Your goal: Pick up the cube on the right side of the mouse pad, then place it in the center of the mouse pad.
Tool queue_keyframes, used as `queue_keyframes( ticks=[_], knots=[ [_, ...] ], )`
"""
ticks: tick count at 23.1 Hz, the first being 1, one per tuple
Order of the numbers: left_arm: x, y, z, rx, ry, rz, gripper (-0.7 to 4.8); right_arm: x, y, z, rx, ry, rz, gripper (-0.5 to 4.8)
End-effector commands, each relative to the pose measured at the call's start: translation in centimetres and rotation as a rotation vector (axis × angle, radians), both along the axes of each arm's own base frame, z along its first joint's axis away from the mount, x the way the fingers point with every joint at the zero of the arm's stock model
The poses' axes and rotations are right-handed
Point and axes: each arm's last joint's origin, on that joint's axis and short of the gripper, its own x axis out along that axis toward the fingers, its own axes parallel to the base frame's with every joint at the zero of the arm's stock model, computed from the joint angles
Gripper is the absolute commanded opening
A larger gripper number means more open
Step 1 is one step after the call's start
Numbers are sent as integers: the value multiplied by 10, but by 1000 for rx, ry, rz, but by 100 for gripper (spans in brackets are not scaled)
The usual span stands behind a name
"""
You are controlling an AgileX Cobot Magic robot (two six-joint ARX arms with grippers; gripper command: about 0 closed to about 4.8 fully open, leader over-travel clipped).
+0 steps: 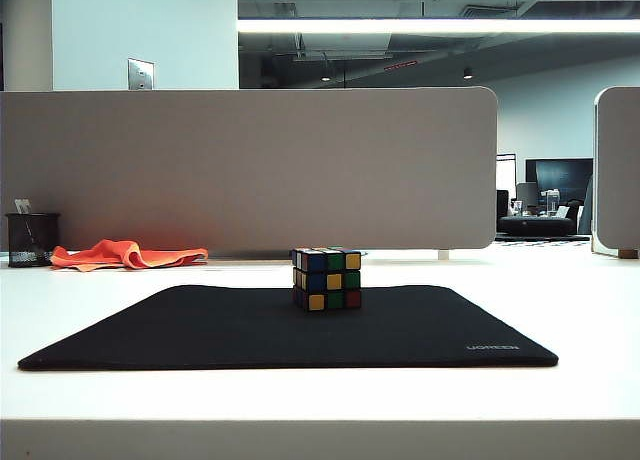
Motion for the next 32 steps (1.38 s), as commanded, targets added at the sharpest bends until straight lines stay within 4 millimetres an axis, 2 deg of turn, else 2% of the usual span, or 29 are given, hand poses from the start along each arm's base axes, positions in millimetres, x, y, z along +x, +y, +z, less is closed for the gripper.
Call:
queue_keyframes(
  ticks=[1,6,11,14,19,32],
  knots=[
    [0,0,1,2,-7,3,-5,0,-3,4,10,-26,-32,-1],
    [1,7,1,2,-7,71,-5,1,-15,0,7,-17,-158,0],
    [3,17,0,2,-6,176,-5,2,-18,-3,4,1,-194,-1],
    [3,26,0,3,-6,269,-5,2,-18,-6,2,12,-195,-1],
    [3,30,0,3,-6,313,-5,2,-18,-7,0,22,-192,0],
    [2,33,0,3,-6,346,-5,2,-10,-7,-1,22,-103,-1]
  ],
)
